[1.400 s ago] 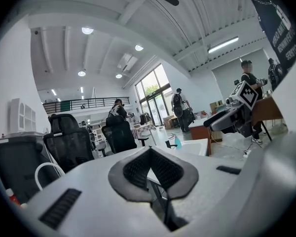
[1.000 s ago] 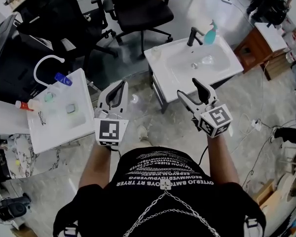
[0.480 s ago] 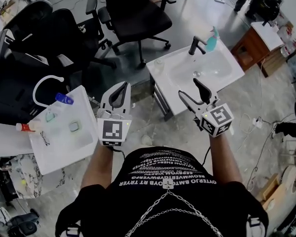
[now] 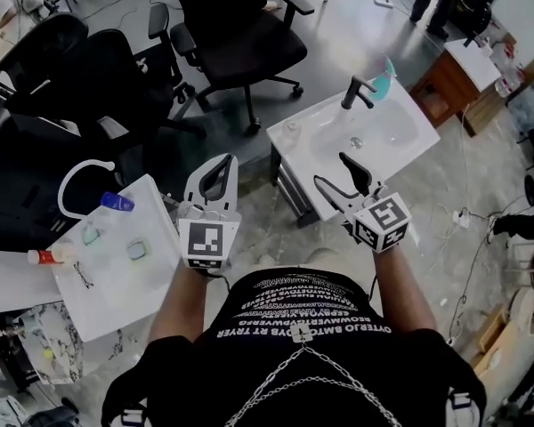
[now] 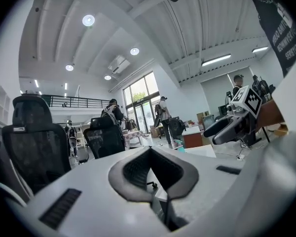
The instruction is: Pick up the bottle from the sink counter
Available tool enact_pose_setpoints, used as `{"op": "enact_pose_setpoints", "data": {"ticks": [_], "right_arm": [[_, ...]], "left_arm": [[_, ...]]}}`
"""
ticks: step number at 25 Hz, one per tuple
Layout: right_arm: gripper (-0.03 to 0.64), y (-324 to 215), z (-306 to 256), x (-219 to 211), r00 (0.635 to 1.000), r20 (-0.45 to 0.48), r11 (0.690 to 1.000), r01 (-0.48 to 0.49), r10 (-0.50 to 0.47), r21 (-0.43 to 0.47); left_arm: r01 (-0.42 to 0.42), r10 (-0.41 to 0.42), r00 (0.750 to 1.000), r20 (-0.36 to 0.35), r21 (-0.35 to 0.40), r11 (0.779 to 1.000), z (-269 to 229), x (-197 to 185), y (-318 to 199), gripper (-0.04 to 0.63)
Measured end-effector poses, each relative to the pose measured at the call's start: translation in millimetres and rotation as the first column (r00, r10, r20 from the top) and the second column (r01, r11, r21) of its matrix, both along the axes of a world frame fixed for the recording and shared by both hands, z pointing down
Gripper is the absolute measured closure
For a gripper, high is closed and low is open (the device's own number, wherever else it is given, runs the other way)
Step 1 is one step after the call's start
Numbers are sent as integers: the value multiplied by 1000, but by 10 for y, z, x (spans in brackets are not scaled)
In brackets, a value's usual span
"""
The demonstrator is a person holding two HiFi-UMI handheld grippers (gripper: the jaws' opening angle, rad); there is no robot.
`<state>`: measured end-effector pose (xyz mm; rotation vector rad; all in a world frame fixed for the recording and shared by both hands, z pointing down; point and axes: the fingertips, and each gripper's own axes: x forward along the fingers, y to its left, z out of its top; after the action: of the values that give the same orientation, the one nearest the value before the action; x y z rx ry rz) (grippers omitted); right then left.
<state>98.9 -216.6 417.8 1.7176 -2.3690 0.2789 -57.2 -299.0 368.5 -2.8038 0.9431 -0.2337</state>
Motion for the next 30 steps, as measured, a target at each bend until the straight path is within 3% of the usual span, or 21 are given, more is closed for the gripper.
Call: {"op": "enact_pose_setpoints", "data": {"ticks": [7,17,23,30], "right_arm": [[330,-265,357,79,1000,12,997,6,-5,-75],[328,-996,1015,435,997,25,982,82,-79,-169],[320,-1424,1542,623,989,36,957,145,-141,-250],[307,-1852,2146,797,976,7,926,211,-220,-314]], "left_arm": [[-24,25,999,27,-27,999,147,197,-151,591],[109,-105,992,76,-49,993,228,259,-703,590],[177,-171,981,88,-67,982,302,387,-1027,591],[190,-184,979,92,-61,980,454,696,-1289,591]]}}
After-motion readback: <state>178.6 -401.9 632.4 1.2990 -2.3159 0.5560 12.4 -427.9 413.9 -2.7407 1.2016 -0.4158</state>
